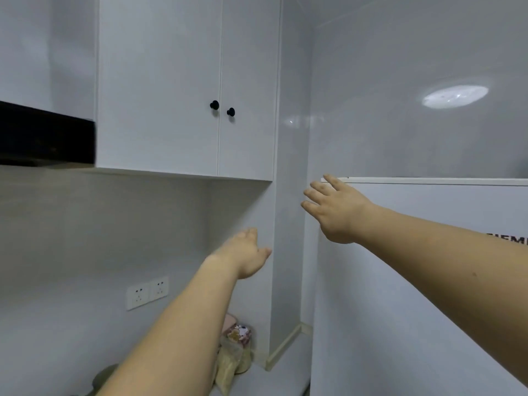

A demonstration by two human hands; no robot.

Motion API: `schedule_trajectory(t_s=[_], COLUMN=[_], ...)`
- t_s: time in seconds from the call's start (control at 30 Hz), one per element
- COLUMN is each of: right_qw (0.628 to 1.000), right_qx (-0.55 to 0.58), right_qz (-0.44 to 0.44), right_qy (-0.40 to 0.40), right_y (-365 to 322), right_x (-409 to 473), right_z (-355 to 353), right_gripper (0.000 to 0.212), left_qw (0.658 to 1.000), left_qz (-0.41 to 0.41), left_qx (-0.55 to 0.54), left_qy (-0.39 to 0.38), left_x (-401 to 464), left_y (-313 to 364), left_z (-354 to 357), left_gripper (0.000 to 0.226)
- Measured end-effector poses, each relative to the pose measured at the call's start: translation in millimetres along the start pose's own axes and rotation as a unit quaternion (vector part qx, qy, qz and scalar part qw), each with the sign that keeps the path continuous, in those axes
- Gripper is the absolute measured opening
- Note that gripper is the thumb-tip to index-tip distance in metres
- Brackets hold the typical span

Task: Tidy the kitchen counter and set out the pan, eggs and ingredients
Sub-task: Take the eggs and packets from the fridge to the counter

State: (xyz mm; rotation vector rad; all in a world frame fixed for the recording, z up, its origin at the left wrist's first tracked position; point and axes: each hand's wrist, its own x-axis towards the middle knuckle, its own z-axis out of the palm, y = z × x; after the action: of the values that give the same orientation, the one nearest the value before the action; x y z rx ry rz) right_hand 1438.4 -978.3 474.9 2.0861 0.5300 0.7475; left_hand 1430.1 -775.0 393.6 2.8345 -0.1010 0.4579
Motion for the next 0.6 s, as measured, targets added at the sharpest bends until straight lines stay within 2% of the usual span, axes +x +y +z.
schedule_trajectory(t_s=[0.2, 0.3, 0.37, 0.4, 0.47, 0.53, 0.6], right_qw=[0.998, 0.995, 0.995, 0.996, 0.991, 0.979, 0.978], right_qx=[-0.048, -0.075, -0.076, -0.065, -0.05, -0.056, -0.02], right_qz=[-0.035, -0.045, -0.05, -0.057, -0.091, -0.106, -0.109], right_qy=[-0.035, -0.05, -0.033, -0.017, 0.089, 0.164, 0.179], right_y=[-14, -18, -19, -21, -25, -23, -18], right_x=[23, 31, 32, 34, 39, 43, 49], right_z=[38, 56, 58, 61, 70, 83, 90], right_gripper=[0.055, 0.054, 0.052, 0.05, 0.048, 0.043, 0.032], left_qw=[0.982, 0.961, 0.943, 0.93, 0.904, 0.886, 0.863], left_qz=[0.031, 0.04, 0.042, 0.043, 0.049, 0.04, 0.032], left_qx=[-0.163, -0.248, -0.304, -0.338, -0.4, -0.44, -0.487], left_qy=[-0.09, -0.119, -0.131, -0.138, -0.144, -0.139, -0.131], left_x=[27, 41, 48, 51, 56, 58, 58], left_y=[25, 37, 44, 46, 43, 40, 36], left_z=[89, 118, 130, 137, 146, 150, 153], left_gripper=[0.065, 0.066, 0.063, 0.058, 0.038, 0.021, 0.021])
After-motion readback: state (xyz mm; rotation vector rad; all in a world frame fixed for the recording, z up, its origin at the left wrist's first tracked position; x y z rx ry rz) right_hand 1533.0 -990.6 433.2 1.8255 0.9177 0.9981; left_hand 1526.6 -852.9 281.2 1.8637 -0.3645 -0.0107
